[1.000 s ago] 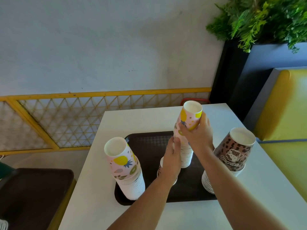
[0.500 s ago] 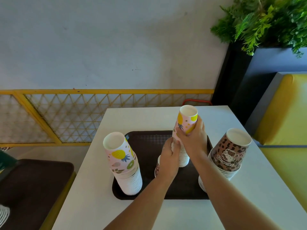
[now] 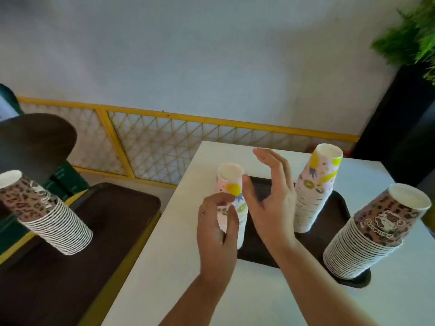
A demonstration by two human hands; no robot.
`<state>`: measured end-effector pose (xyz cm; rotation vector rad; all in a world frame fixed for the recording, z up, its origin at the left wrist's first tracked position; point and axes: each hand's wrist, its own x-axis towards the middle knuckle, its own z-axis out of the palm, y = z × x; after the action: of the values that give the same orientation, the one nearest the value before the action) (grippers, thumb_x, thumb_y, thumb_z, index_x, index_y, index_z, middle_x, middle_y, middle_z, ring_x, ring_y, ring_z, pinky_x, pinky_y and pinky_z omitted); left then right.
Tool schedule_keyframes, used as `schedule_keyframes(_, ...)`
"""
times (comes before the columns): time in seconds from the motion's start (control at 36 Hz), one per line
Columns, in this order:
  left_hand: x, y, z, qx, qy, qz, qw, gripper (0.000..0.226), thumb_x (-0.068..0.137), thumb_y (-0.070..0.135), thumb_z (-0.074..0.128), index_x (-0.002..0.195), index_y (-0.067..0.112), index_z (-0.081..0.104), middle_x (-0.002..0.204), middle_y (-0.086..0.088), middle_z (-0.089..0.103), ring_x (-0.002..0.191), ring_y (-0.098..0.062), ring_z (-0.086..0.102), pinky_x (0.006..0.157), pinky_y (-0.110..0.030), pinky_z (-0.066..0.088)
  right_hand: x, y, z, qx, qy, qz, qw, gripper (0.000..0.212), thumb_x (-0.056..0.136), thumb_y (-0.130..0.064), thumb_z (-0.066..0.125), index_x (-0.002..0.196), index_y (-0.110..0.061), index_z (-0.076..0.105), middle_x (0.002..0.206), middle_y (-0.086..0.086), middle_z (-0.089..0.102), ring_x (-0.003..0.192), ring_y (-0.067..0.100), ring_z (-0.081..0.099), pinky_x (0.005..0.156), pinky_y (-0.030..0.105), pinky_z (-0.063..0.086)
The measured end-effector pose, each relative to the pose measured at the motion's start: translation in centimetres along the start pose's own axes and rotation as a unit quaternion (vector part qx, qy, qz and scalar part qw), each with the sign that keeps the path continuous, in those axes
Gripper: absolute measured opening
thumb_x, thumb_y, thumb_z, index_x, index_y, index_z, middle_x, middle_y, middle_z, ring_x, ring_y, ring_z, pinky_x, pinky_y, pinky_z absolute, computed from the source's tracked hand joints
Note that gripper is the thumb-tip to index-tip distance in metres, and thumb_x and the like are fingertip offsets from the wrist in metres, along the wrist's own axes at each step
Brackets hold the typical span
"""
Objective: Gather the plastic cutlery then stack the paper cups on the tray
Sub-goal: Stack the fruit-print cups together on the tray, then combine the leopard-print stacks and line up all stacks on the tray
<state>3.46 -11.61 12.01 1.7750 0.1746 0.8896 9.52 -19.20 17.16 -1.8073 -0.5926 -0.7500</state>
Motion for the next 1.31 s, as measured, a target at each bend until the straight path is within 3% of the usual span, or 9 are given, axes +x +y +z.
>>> schedule_keyframes(0.19, 1.4, -2.6, -10.4, 0.074, 0.102, 0.019, 0.992, 0.020, 0.087, 0.021, 0.051, 0.107, 0.019, 0.052, 0.103, 0.011, 0.056, 0.101, -0.015, 0.054, 0.087, -0.023, 0.044, -3.3, -5.2, 8.3, 0.037, -0.140, -0.038, 0.989, 0.042, 0.083, -0.023, 0.058, 0.124, -0.017, 0.051, 0.122, -0.010, 0.048, 0.118, -0.007, 0.039, 0.099, 0.007, 0.029)
schedule_keyframes(0.31, 3.0, -5.6, -17.9, 0.146, 0.163, -0.013, 0.976, 0.034, 0.087, 0.009, 0.061, 0.114, 0.023, 0.046, 0.111, 0.006, 0.053, 0.107, -0.008, 0.050, 0.091, -0.009, 0.035, -5.3, -8.2, 14.8, 0.065, -0.193, -0.022, 0.979, 0.043, 0.084, -0.028, 0.055, 0.125, -0.018, 0.051, 0.122, -0.013, 0.046, 0.117, -0.012, 0.037, 0.097, 0.003, 0.029)
schedule_keyframes(0.5, 5.7, -9.6, -26.5, 0.174, 0.238, -0.115, 0.949, 0.067, 0.077, 0.008, 0.072, 0.132, 0.012, 0.034, 0.134, -0.008, 0.035, 0.128, -0.023, 0.033, 0.105, -0.036, 0.031, -7.4, -10.4, 22.9, 0.078, -0.285, 0.017, 0.955, 0.043, 0.085, -0.024, 0.061, 0.126, -0.020, 0.050, 0.127, -0.007, 0.048, 0.115, -0.003, 0.043, 0.096, 0.003, 0.033)
schedule_keyframes(0.69, 9.7, -16.3, -33.8, 0.204, 0.158, -0.234, 0.937, 0.104, 0.068, 0.020, 0.083, 0.146, 0.010, 0.014, 0.153, -0.009, 0.020, 0.142, -0.026, 0.017, 0.113, -0.040, 0.023, -8.5, -12.7, 31.2, 0.062, -0.383, 0.054, 0.920, 0.061, 0.084, -0.029, 0.065, 0.137, -0.023, 0.035, 0.140, -0.009, 0.035, 0.127, 0.005, 0.039, 0.099, 0.013, 0.032)
schedule_keyframes(0.81, 10.7, -18.3, -35.4, 0.144, 0.081, -0.251, 0.954, 0.101, 0.066, 0.018, 0.083, 0.145, 0.017, 0.021, 0.150, -0.003, 0.032, 0.136, -0.019, 0.031, 0.110, -0.043, 0.033, -8.5, -13.8, 34.8, 0.072, -0.417, 0.091, 0.902, 0.075, 0.081, -0.031, 0.068, 0.142, -0.022, 0.024, 0.147, -0.005, 0.030, 0.133, 0.010, 0.034, 0.099, 0.019, 0.031)
schedule_keyframes(0.97, 10.4, -20.3, -36.1, 0.131, 0.030, -0.210, 0.968, 0.093, 0.062, 0.016, 0.086, 0.137, 0.024, 0.031, 0.131, 0.013, 0.046, 0.122, -0.007, 0.044, 0.096, -0.030, 0.043, -8.6, -14.5, 38.5, 0.097, -0.413, 0.137, 0.895, 0.092, 0.072, -0.036, 0.076, 0.144, -0.023, 0.020, 0.143, -0.003, 0.037, 0.130, 0.012, 0.040, 0.101, 0.029, 0.041)
schedule_keyframes(1.14, 9.6, -21.0, -36.4, 0.112, 0.042, -0.203, 0.972, 0.097, 0.059, 0.018, 0.087, 0.136, 0.033, 0.031, 0.123, 0.028, 0.044, 0.111, 0.010, 0.045, 0.084, -0.008, 0.039, -9.3, -14.1, 39.3, 0.098, -0.393, 0.151, 0.902, 0.084, 0.069, -0.040, 0.076, 0.138, -0.022, 0.032, 0.132, -0.004, 0.049, 0.120, 0.010, 0.049, 0.096, 0.026, 0.047)
schedule_keyframes(1.19, 9.3, -21.7, -36.5, 0.101, 0.036, -0.225, 0.969, 0.098, 0.058, 0.017, 0.088, 0.133, 0.039, 0.030, 0.124, 0.026, 0.045, 0.114, 0.008, 0.046, 0.088, -0.012, 0.040, -9.3, -13.7, 39.1, 0.104, -0.389, 0.156, 0.902, 0.083, 0.069, -0.040, 0.077, 0.137, -0.022, 0.033, 0.131, -0.004, 0.050, 0.120, 0.009, 0.048, 0.093, 0.019, 0.043)
schedule_keyframes(1.31, 8.6, -23.5, -36.3, 0.082, 0.002, -0.297, 0.951, 0.109, 0.045, 0.027, 0.092, 0.135, 0.036, 0.031, 0.135, 0.009, 0.047, 0.126, -0.010, 0.045, 0.104, -0.041, 0.043, -9.5, -13.2, 38.2, 0.124, -0.379, 0.166, 0.902, 0.082, 0.068, -0.038, 0.078, 0.136, -0.024, 0.033, 0.128, -0.006, 0.052, 0.117, 0.004, 0.048, 0.090, 0.011, 0.039)
